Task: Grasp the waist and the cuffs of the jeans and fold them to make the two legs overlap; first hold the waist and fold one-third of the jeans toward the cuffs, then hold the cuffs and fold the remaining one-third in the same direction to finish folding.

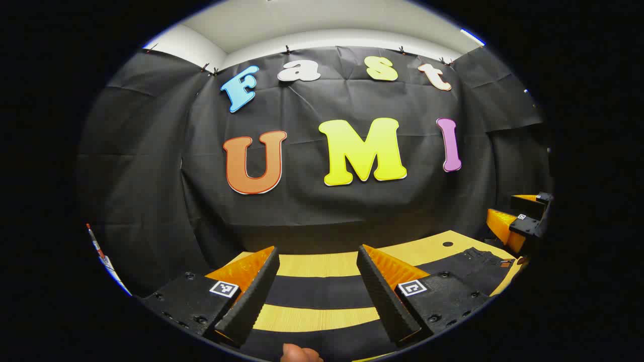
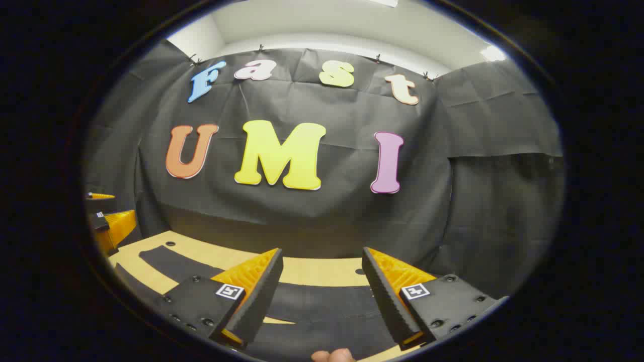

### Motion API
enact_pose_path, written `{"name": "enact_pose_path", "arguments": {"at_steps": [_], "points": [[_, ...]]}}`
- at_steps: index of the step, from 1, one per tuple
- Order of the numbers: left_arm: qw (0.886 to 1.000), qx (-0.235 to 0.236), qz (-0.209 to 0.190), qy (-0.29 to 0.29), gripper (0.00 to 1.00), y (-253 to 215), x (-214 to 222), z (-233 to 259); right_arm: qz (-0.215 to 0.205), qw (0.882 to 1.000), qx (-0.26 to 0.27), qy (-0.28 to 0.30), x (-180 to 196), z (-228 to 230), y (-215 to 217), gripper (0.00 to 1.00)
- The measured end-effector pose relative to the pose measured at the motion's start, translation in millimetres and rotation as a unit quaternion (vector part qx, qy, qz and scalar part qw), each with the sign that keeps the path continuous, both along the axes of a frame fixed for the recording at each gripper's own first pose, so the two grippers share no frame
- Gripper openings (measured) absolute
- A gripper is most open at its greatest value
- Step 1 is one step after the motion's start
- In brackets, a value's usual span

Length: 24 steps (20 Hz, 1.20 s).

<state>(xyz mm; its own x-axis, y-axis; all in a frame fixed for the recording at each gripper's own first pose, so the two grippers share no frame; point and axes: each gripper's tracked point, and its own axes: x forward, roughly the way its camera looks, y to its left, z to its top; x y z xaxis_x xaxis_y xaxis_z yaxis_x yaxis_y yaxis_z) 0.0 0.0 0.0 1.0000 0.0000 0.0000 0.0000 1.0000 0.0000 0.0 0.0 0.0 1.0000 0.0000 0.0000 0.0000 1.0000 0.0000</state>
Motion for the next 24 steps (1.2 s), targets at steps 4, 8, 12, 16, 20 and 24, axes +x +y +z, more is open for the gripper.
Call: {"name": "enact_pose_path", "arguments": {"at_steps": [4, 8, 12, 16, 20, 24], "points": [[1.000, 0.002, 0.004, -0.004, 0.99, 2, -1, 1, 0.010, 1.000, 0.000, -0.008, -2, 5, 5, 0.97], [1.000, 0.002, 0.005, -0.009, 0.99, 3, -2, 3, 0.024, 1.000, 0.003, -0.007, -4, 4, 13, 0.96], [1.000, 0.003, 0.009, -0.008, 0.99, 7, -4, 2, 0.026, 1.000, 0.001, -0.009, -5, 5, 16, 0.96], [1.000, 0.004, 0.014, -0.005, 0.99, 12, -6, 0, 0.030, 1.000, 0.000, -0.006, -7, 3, 18, 0.97], [1.000, 0.004, 0.017, -0.005, 0.99, 14, -9, 0, 0.032, 0.999, -0.001, -0.008, -9, 4, 19, 0.96], [1.000, 0.007, 0.019, -0.001, 0.99, 16, -12, -2, 0.036, 0.999, -0.002, -0.005, -10, 2, 20, 0.97]]}}
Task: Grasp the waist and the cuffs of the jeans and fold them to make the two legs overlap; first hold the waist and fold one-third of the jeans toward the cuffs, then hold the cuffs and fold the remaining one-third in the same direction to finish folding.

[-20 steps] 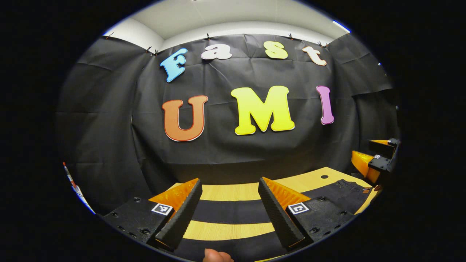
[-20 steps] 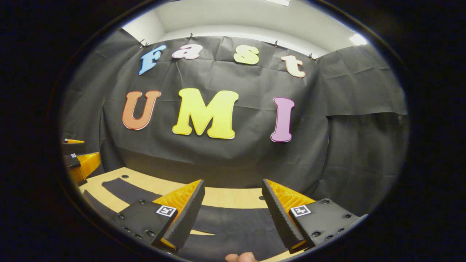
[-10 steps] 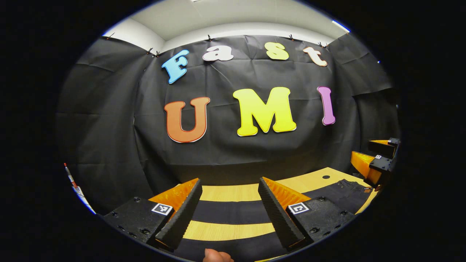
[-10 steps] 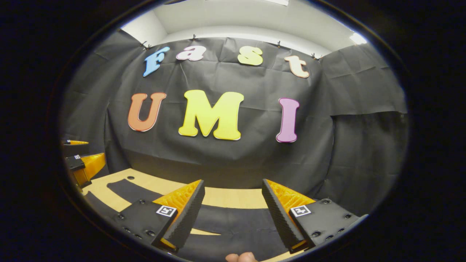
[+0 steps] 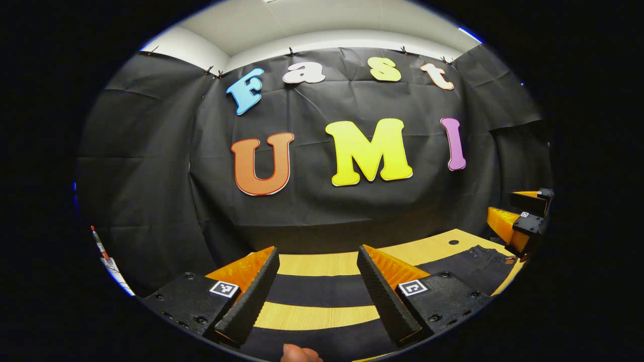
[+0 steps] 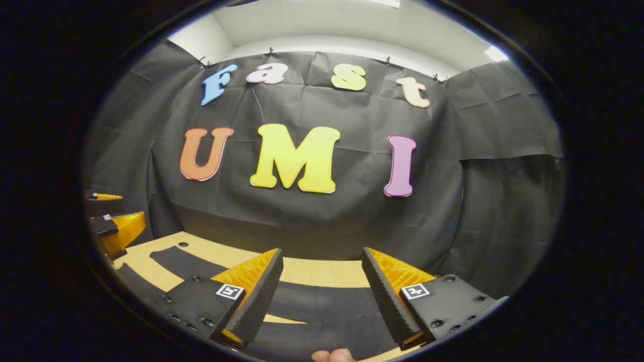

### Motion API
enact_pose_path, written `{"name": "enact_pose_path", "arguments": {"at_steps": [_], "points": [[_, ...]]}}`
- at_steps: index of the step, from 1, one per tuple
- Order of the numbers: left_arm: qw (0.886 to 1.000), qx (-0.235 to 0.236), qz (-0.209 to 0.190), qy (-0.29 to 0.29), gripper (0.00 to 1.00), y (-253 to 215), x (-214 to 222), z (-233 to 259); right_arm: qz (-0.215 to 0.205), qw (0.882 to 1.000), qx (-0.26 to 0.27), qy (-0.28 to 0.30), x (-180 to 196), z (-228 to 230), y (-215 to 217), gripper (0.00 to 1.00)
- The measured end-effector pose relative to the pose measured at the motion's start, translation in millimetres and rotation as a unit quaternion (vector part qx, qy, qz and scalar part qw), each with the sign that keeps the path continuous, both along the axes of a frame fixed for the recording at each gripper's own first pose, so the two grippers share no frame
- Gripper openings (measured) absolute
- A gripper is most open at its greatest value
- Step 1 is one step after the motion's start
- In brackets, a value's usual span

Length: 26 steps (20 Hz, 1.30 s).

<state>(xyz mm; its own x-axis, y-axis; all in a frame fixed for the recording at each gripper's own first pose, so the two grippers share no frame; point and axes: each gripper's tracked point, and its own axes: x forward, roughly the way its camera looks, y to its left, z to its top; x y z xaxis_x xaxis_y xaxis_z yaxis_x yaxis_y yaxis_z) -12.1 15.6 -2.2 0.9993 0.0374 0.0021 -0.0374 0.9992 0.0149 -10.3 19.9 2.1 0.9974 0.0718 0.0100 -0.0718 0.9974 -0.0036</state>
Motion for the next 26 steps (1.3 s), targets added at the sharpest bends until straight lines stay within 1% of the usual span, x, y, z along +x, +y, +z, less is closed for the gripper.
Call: {"name": "enact_pose_path", "arguments": {"at_steps": [4, 5, 7, 8, 9, 10, 11, 12, 13, 14, 16, 18, 19, 20, 21, 22, 23, 24, 26], "points": [[1.000, -0.001, 0.001, 0.009, 0.99, 2, -4, -5, 0.003, 1.000, -0.001, 0.001, 0, 0, 0, 0.97], [1.000, -0.009, 0.002, 0.021, 0.99, 5, -6, -12, 0.004, 1.000, -0.004, 0.004, -1, -1, -2, 0.97], [0.997, -0.039, 0.006, 0.069, 0.99, 14, -21, -37, 0.004, 1.000, -0.012, 0.012, -2, -6, -9, 0.97], [0.993, -0.065, 0.012, 0.100, 0.99, 23, -32, -56, 0.000, 1.000, -0.012, 0.019, -3, -10, -17, 0.98], [0.986, -0.095, 0.022, 0.138, 0.99, 33, -44, -79, -0.006, 0.999, -0.012, 0.029, -3, -16, -26, 0.99], [0.974, -0.133, 0.034, 0.179, 0.99, 41, -58, -103, -0.015, 0.999, -0.012, 0.043, -5, -24, -37, 0.96], [0.957, -0.179, 0.051, 0.221, 1.00, 49, -74, -128, -0.023, 0.998, -0.014, 0.057, -6, -33, -47, 0.96], [0.933, -0.232, 0.071, 0.265, 1.00, 60, -89, -151, -0.034, 0.997, -0.016, 0.072, -5, -41, -58, 0.96], [0.903, -0.293, 0.094, 0.300, 1.00, 66, -102, -175, -0.043, 0.996, -0.015, 0.083, -5, -47, -68, 0.98], [0.864, -0.361, 0.119, 0.331, 0.99, 68, -115, -193, -0.053, 0.995, -0.012, 0.089, -6, -50, -77, 0.96], [0.789, -0.458, 0.164, 0.375, 0.99, 69, -139, -221, -0.070, 0.993, -0.003, 0.096, -5, -53, -91, 0.96], [0.731, -0.518, 0.193, 0.400, 0.99, 63, -155, -235, -0.083, 0.991, -0.001, 0.104, -4, -57, -98, 0.96], [0.708, -0.542, 0.198, 0.406, 0.99, 57, -159, -237, -0.088, 0.991, 0.000, 0.106, -6, -58, -101, 0.96], [0.690, -0.559, 0.207, 0.411, 0.99, 53, -163, -239, -0.093, 0.990, -0.001, 0.109, -5, -61, -105, 0.96], [0.676, -0.572, 0.210, 0.414, 0.99, 54, -155, -243, -0.100, 0.988, -0.002, 0.114, -5, -64, -111, 0.97], [0.664, -0.585, 0.215, 0.414, 0.99, 55, -163, -254, -0.109, 0.987, -0.003, 0.121, -6, -69, -117, 0.96], [0.650, -0.599, 0.219, 0.413, 0.99, 48, -158, -265, -0.117, 0.985, -0.004, 0.127, -8, -73, -124, 0.96], [0.638, -0.612, 0.226, 0.409, 1.00, 54, -158, -263, -0.124, 0.983, -0.005, 0.134, -8, -78, -130, 0.96], [0.627, -0.633, 0.225, 0.394, 0.98, 56, -146, -264, -0.140, 0.980, -0.006, 0.143, -11, -86, -143, 0.97]]}}
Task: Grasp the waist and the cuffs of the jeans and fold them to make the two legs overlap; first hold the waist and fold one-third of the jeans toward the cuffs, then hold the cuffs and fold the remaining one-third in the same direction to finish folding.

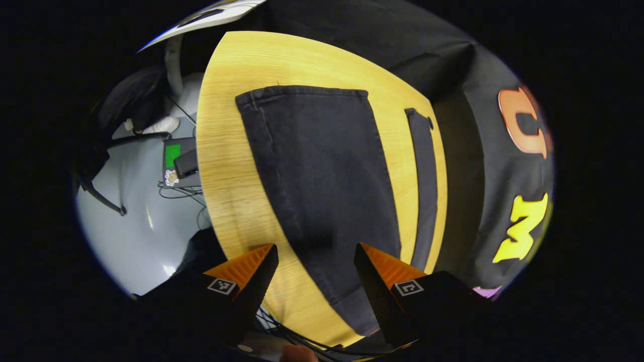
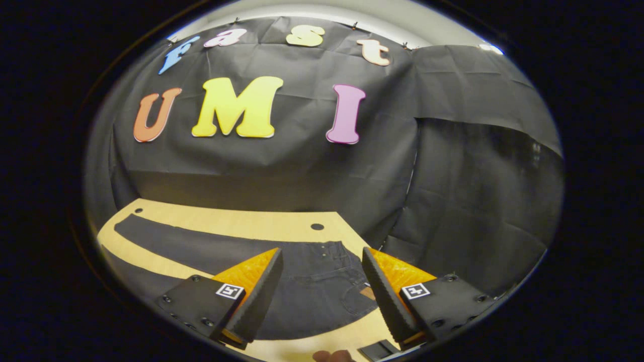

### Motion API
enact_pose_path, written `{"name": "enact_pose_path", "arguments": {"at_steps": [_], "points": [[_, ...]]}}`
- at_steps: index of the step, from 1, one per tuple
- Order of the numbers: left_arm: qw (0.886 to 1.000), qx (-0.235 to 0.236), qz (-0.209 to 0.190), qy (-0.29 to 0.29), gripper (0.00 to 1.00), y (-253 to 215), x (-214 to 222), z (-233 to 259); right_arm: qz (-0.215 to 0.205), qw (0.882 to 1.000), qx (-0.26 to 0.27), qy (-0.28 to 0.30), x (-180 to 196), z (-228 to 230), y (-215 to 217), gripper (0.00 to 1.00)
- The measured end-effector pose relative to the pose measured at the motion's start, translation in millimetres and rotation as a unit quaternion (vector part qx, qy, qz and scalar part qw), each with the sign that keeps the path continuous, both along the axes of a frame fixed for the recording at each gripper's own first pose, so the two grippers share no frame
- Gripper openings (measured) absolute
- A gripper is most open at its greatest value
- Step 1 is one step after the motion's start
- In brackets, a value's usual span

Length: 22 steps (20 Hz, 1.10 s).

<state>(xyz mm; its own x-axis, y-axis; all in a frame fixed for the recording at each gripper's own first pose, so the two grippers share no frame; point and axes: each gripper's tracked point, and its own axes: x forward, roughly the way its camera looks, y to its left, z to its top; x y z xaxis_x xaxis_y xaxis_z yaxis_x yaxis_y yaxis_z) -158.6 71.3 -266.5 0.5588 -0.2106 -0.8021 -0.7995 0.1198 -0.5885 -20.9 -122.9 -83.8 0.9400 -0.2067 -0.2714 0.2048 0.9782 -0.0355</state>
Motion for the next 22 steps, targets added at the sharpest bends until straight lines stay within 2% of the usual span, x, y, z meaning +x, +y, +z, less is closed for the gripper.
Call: {"name": "enact_pose_path", "arguments": {"at_steps": [4, 7, 9, 11, 12, 14, 15, 17, 18, 19, 20, 21, 22], "points": [[0.999, -0.013, 0.031, -0.032, 0.96, 8, 16, 0, -0.023, 0.999, 0.006, 0.021, 0, -17, -16, 0.97], [0.993, -0.022, 0.046, -0.108, 0.95, 16, 42, 4, -0.036, 0.998, 0.018, 0.042, 2, -36, -25, 0.97], [0.987, -0.047, 0.059, -0.143, 0.93, 15, 51, 4, -0.042, 0.995, 0.055, 0.074, 4, -60, -29, 0.98], [0.981, -0.075, 0.071, -0.166, 0.84, 13, 59, 0, -0.058, 0.983, 0.124, 0.125, 5, -90, -34, 0.98], [0.977, -0.095, 0.078, -0.176, 0.82, 13, 59, 2, -0.072, 0.972, 0.166, 0.150, 4, -105, -37, 0.98], [0.976, -0.108, 0.108, -0.153, 0.32, 17, 52, -10, -0.109, 0.940, 0.256, 0.200, -4, -132, -44, 0.98], [0.971, -0.120, 0.122, -0.164, 0.07, 22, 52, -7, -0.128, 0.922, 0.297, 0.213, -5, -141, -50, 0.98], [0.970, -0.119, 0.121, -0.172, 0.06, 17, 56, -9, -0.168, 0.892, 0.351, 0.231, -13, -155, -66, 0.93], [0.972, -0.116, 0.114, -0.172, 0.04, 15, 52, -11, -0.176, 0.880, 0.369, 0.241, -13, -163, -71, 0.95], [0.972, -0.117, 0.108, -0.172, 0.04, 14, 53, -14, -0.176, 0.870, 0.387, 0.252, -10, -172, -72, 0.87], [0.972, -0.119, 0.109, -0.172, 0.04, 15, 54, -13, -0.173, 0.860, 0.402, 0.264, -8, -186, -68, 0.92], [0.971, -0.124, 0.110, -0.172, 0.03, 16, 54, -13, -0.175, 0.848, 0.416, 0.278, -8, -196, -63, 0.83], [0.970, -0.127, 0.114, -0.172, 0.03, 16, 54, -13, -0.176, 0.836, 0.430, 0.291, -6, -202, -55, 0.81]]}}
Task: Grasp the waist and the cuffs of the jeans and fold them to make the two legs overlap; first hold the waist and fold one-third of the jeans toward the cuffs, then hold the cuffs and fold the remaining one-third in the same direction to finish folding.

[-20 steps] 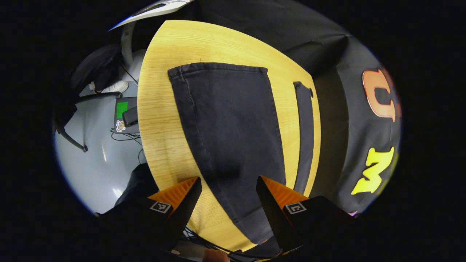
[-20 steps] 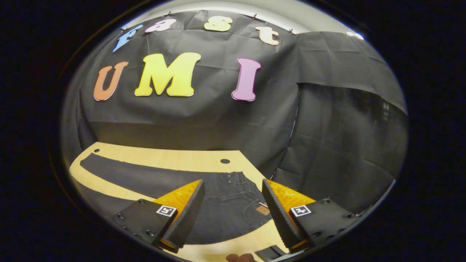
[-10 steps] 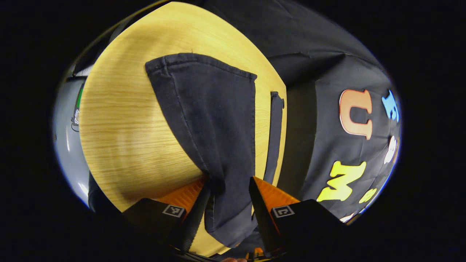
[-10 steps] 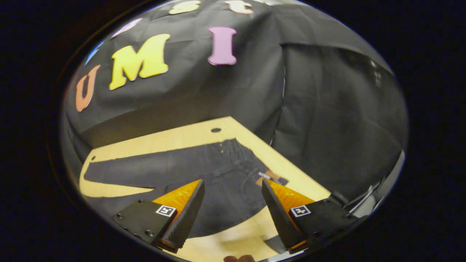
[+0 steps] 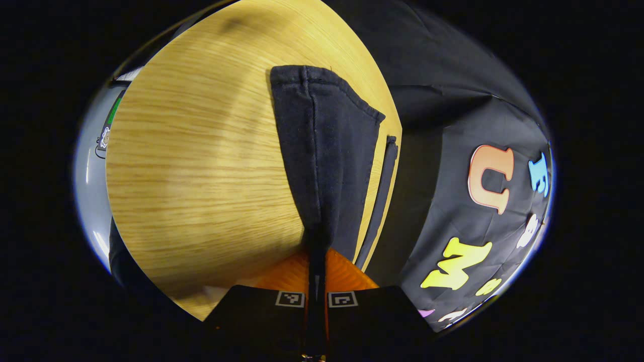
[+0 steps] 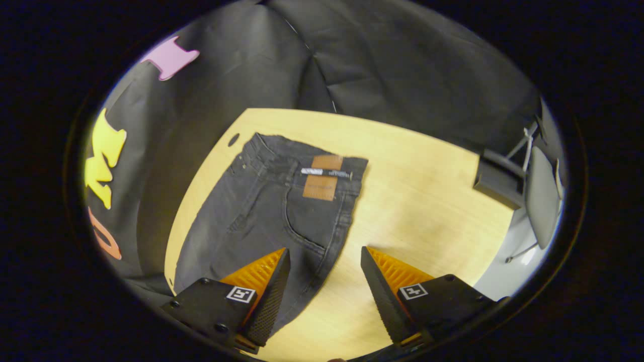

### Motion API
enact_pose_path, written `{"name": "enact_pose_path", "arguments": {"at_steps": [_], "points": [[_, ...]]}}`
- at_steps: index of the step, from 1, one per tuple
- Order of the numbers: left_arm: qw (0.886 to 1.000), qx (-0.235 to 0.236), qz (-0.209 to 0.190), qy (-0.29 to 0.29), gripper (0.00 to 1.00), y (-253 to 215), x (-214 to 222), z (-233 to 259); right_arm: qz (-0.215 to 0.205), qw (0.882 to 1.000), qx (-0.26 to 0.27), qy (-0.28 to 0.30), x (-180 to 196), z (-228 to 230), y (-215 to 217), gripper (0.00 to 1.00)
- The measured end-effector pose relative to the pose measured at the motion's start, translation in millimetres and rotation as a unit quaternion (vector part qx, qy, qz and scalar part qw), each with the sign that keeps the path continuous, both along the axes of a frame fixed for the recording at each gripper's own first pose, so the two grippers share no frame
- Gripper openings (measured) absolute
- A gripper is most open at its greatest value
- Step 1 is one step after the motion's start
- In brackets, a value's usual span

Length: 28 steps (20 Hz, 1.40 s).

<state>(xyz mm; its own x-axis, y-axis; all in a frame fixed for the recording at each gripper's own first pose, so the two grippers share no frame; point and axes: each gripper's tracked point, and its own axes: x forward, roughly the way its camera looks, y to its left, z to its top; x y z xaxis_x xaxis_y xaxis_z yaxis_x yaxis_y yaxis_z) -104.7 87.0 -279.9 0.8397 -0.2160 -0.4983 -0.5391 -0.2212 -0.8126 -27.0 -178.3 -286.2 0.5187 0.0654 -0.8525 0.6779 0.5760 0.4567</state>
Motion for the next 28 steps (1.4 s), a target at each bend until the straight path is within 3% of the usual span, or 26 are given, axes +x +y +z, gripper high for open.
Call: {"name": "enact_pose_path", "arguments": {"at_steps": [1, 3, 6, 8, 10, 13, 20, 28], "points": [[1.000, -0.002, 0.002, 0.000, 0.04, 1, -1, 0, -0.012, 1.000, -0.015, -0.013, 5, 5, -4, 0.81], [1.000, -0.006, 0.006, 0.002, 0.04, 0, -2, -1, 0.008, 1.000, 0.015, -0.006, 17, -4, 15, 0.70], [1.000, -0.006, 0.002, 0.007, 0.03, 0, -1, -1, 0.018, 1.000, 0.007, -0.002, 22, -11, 12, 0.34], [1.000, -0.006, 0.004, 0.007, 0.03, 1, -1, -1, -0.006, 0.999, 0.033, -0.009, 26, -11, 13, 0.11], [1.000, -0.008, 0.007, 0.007, 0.03, 1, -2, -1, -0.002, 0.999, 0.035, -0.013, 28, -12, 14, 0.01], [1.000, -0.003, 0.000, 0.017, 0.03, 0, -2, -1, 0.015, 1.000, 0.022, -0.008, 25, -10, 11, 0.00], [1.000, 0.009, -0.021, 0.011, 0.03, 10, 16, 45, -0.011, 0.993, 0.089, -0.070, 42, 54, 13, 0.01], [0.995, 0.056, -0.078, -0.026, 0.03, 26, 95, 123, 0.000, 0.976, 0.155, -0.154, 124, 135, 30, 0.03]]}}
